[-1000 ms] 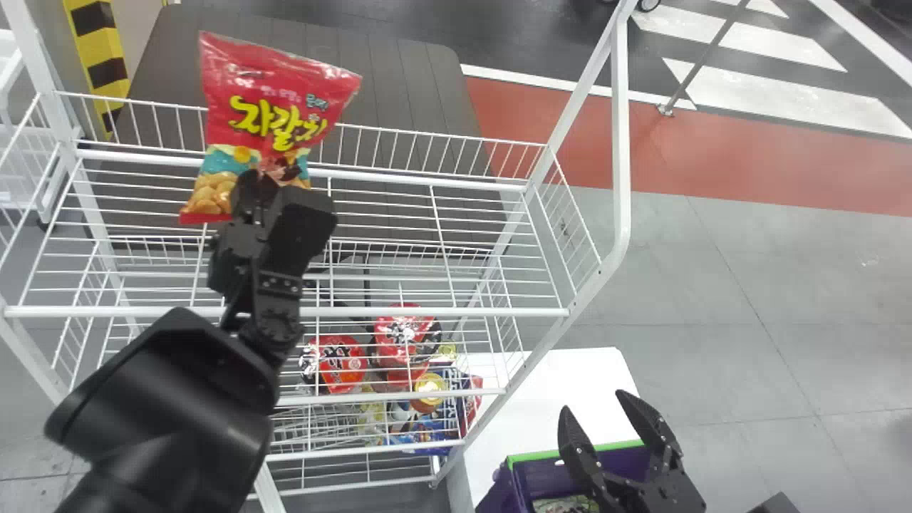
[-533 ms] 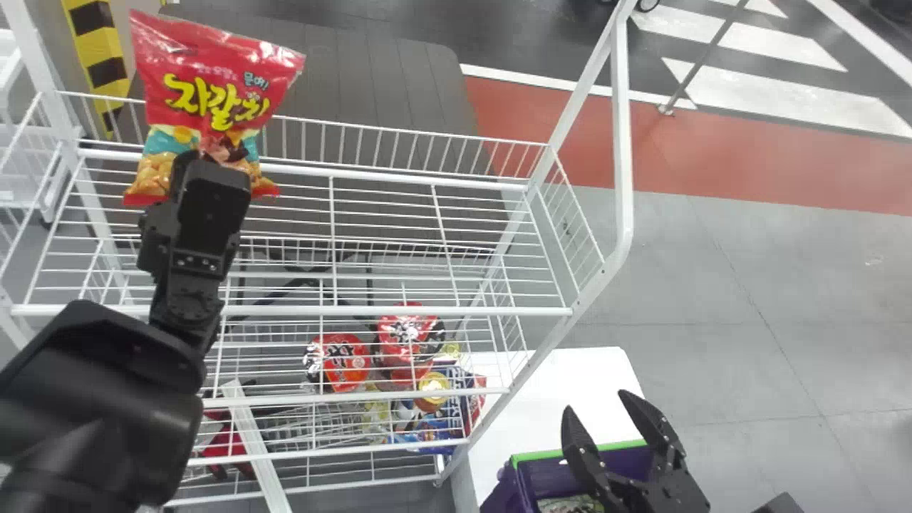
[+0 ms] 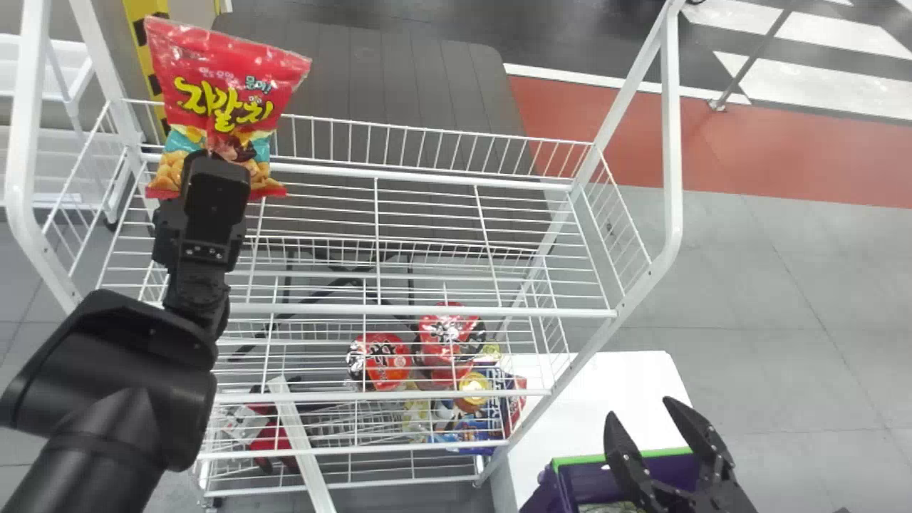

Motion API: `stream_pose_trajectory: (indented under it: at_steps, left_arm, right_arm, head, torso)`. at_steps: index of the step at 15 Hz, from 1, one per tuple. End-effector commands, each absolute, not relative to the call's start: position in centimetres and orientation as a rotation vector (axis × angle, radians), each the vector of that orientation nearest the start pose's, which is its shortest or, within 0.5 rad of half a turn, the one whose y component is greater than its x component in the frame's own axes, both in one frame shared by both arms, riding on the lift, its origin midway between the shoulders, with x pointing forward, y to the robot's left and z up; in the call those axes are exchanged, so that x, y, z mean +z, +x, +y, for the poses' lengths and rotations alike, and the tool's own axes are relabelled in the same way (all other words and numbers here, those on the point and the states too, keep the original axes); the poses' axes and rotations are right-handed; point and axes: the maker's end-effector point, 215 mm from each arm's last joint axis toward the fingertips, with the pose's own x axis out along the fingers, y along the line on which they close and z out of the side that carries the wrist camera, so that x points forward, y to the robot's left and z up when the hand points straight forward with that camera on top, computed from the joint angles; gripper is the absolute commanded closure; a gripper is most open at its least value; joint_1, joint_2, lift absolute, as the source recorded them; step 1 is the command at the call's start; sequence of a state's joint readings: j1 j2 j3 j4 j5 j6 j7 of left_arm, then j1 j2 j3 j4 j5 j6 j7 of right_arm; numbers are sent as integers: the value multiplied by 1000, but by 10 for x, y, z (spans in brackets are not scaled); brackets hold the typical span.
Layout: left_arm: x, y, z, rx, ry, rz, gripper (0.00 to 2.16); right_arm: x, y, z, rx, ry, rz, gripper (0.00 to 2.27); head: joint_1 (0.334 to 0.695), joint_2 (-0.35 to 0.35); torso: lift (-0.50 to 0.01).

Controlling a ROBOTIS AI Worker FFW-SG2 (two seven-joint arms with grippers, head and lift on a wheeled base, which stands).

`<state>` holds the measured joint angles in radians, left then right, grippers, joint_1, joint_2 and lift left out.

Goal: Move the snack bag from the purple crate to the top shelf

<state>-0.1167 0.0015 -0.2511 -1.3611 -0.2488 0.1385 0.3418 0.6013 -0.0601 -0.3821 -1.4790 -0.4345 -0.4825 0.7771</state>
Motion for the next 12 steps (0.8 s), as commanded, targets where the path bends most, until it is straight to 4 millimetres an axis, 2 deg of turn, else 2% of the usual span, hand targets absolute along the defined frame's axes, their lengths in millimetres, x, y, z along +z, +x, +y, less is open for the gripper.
stream_pose_trajectory:
  at_steps: [1,5,10,12]
  left_arm:
    - [-409,614,174,112,334,150,2135]
    - [-407,614,180,132,339,149,2135]
    - [-419,596,191,175,372,185,2138]
    - [-419,597,196,191,381,198,2138]
  right_arm:
    - [-467,304,-351,235,160,53,90]
    - [-469,306,-352,233,162,55,90]
    - [-473,313,-351,233,166,55,90]
    - [-474,316,-351,233,170,53,90]
  head:
    - [695,-223]
    - [695,-209]
    - [695,-201]
    - [695,-194]
  torso:
    - [0]
    - [0]
    - [0]
    - [0]
